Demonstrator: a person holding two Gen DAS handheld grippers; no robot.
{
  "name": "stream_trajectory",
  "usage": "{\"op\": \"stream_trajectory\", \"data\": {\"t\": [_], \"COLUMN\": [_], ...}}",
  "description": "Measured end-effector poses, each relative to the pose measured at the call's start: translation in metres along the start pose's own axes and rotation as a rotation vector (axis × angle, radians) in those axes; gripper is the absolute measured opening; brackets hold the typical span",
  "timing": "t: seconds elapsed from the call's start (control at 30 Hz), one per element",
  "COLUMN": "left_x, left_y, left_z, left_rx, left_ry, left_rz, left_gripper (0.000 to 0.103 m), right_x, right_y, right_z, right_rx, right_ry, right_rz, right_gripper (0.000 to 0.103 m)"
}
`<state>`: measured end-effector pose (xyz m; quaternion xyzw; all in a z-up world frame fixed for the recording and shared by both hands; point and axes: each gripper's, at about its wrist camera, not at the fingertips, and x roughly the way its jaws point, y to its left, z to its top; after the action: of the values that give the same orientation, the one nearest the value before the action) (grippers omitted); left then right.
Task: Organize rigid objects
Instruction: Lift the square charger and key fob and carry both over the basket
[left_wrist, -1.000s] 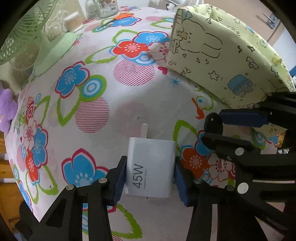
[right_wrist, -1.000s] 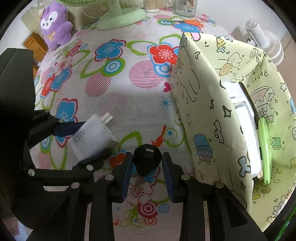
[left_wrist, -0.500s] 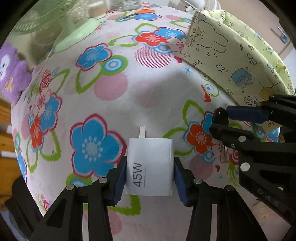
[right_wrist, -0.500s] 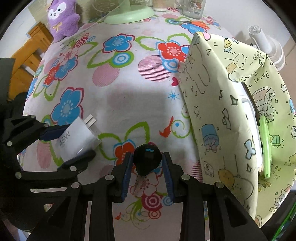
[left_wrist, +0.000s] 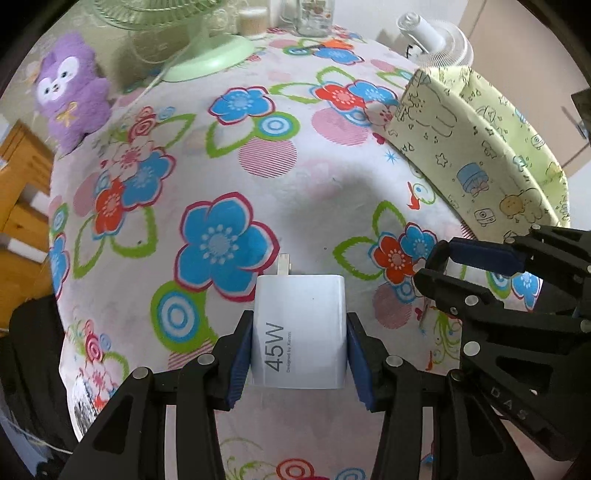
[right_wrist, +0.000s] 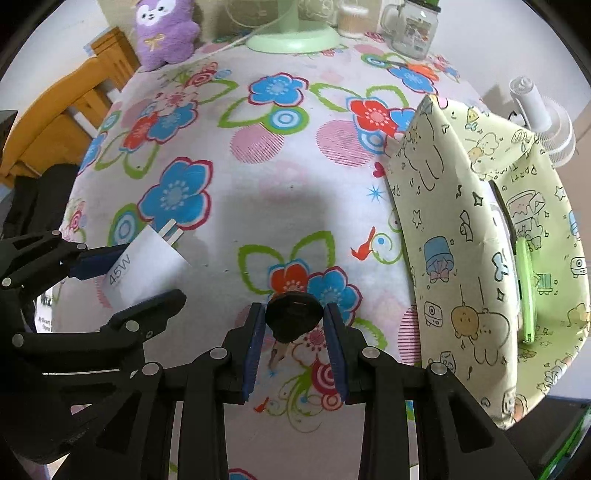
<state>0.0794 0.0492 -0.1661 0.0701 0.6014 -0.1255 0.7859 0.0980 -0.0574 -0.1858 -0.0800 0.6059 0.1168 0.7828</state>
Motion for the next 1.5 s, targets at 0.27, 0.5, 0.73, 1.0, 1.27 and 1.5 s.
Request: {"op": "stream_trajectory", "data": {"t": [0.27,0.5,0.73,1.0,1.27,1.5], "left_x": [-0.027,-0.05,-0.075,-0.098,-0.105,-0.101], "left_y": [-0.012,-0.013,-0.013,-0.021,-0.034,-0.048], "left_z": [-0.003,-0.001,-0.005,-0.009,-0.004,0.011], "left_rx": [-0.055,-0.089,-0.14,-0.123,-0.134,-0.176], "left_ry": [-0.058,-0.101,-0.127,-0.151,-0.177,-0.17], "left_rz": [0.026,0.031,0.045,0.093,0.116,0.13], "left_gripper": [0.048,0.048,0.048,0.048,0.048,0.048], "right_x": [-0.026,-0.055,-0.082,-0.108,-0.118,-0.118], "right_y": [0.005,0.007,0.01,0.015,0.002,-0.02], "right_z": [-0.005,-0.01,-0.012,-0.02,-0.02,-0.009], "right_rx": [-0.024,-0.034,-0.034,-0.051,-0.065,-0.097], "right_ry": [-0.045,-0.092,-0.132,-0.176,-0.206,-0.206], "right_rz": [-0.002,-0.006,0.015,0.031,0.047,0.069], "right_gripper": [0.035,0.035,0.035,0.035,0.035,0.035]}}
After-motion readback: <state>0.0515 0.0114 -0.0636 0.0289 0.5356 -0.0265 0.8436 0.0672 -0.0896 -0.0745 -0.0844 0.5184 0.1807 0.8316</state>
